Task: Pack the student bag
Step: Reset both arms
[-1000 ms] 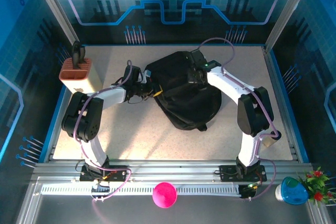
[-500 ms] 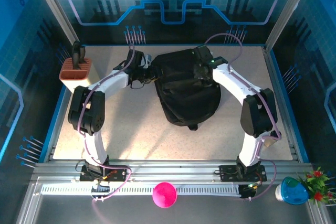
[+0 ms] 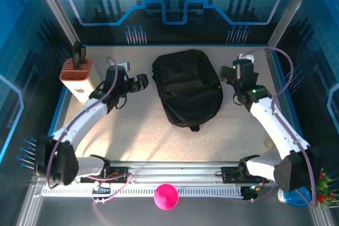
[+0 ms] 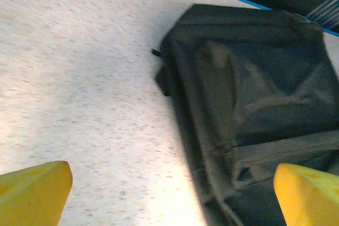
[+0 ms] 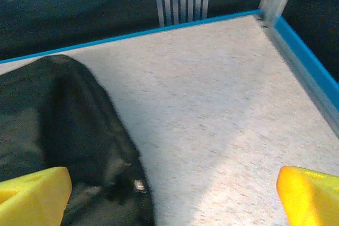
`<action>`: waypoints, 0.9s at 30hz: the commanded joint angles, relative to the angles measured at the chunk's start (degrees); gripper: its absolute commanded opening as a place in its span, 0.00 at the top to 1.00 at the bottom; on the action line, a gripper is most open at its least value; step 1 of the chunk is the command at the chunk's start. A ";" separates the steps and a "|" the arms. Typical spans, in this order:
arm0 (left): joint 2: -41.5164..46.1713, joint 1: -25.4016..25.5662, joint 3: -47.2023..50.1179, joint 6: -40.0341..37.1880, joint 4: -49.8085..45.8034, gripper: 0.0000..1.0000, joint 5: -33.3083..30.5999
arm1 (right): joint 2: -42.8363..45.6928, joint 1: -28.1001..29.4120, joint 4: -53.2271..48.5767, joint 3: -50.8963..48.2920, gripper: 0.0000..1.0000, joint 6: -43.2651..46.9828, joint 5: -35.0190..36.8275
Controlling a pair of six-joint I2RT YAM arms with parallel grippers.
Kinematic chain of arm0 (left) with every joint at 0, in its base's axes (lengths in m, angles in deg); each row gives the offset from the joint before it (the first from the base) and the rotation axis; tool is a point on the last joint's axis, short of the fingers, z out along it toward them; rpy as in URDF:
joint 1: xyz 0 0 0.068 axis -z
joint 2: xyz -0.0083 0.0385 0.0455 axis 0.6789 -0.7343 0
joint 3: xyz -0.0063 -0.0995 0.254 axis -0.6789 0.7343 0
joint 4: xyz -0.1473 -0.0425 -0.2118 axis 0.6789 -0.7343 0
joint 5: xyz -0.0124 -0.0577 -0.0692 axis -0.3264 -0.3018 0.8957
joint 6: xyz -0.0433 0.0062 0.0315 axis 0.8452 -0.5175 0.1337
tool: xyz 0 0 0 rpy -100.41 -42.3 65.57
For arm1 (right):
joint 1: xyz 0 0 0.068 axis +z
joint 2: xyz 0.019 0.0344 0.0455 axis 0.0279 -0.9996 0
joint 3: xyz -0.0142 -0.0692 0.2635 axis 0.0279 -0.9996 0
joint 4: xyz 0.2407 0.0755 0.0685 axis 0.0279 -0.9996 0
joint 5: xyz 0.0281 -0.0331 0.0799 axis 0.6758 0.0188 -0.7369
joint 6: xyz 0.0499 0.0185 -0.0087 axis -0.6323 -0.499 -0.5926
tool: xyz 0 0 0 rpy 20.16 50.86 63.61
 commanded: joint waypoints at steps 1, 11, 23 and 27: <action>5.19 0.24 7.48 -3.76 4.20 0.01 -11.54 | 4.04 -2.57 8.28 -7.02 0.00 1.05 2.17; 6.03 -1.44 17.68 -10.90 11.75 0.01 -30.40 | 6.63 -4.85 26.40 -27.83 0.00 8.46 6.41; -4.52 -7.84 25.20 -21.06 39.14 0.01 -12.67 | -5.59 -7.47 62.79 -38.89 0.00 17.88 -9.37; -6.23 -10.00 29.27 -22.11 51.46 0.01 -3.43 | -10.36 -7.85 69.24 -38.99 0.00 19.45 -11.39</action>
